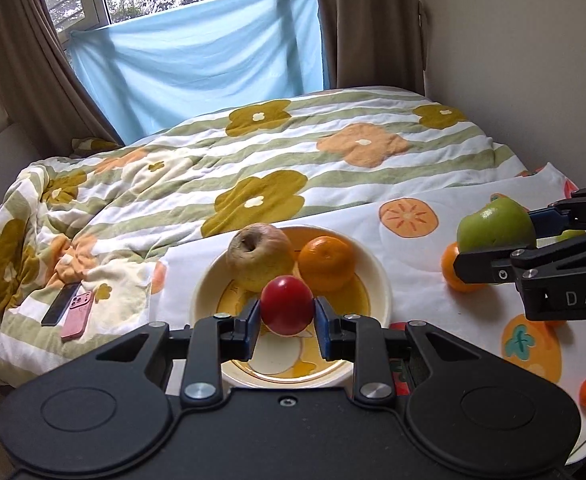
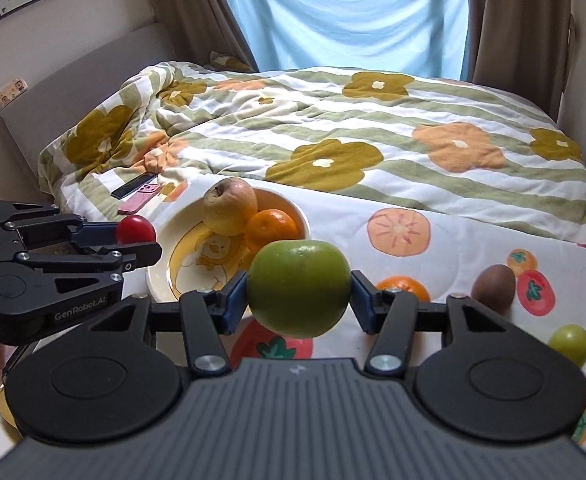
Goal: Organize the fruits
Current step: 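Carry the tomato with the left tool while the right tool carries the green apple to the bowl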
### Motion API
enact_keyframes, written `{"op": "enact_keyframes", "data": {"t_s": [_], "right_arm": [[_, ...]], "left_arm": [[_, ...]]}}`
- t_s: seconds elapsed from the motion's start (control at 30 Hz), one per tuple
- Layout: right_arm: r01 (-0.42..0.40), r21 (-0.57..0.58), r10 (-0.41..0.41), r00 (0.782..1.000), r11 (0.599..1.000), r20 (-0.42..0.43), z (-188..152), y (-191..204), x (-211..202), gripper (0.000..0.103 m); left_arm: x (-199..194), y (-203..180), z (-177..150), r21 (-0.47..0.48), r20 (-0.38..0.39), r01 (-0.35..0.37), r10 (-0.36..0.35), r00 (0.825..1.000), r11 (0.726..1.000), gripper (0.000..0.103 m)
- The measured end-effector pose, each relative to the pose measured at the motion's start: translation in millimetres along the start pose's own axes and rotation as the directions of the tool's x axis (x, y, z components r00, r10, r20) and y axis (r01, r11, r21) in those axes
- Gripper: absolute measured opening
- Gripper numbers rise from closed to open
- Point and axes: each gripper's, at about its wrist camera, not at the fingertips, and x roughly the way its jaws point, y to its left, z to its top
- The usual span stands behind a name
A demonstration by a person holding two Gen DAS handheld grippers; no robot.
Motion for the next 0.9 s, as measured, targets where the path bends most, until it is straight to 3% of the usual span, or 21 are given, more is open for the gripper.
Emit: {"op": "enact_keyframes", "data": {"t_s": [0.43,0.9], "right_arm": [[0.005,0.003,-0.005,0.998,1.0,-0.056,21,37,75,0.069],[0.059,0.047,-0.053,0.992,0.997,-0.111,21,39,110,0.069]], "left_arm": [[81,51,1,0.05,-0.08,0.036,-0.032,0.996,0.998,0.032],[135,60,-8,0.115,-0.175,0.098,-0.077,0.982,0.989,0.032]]}}
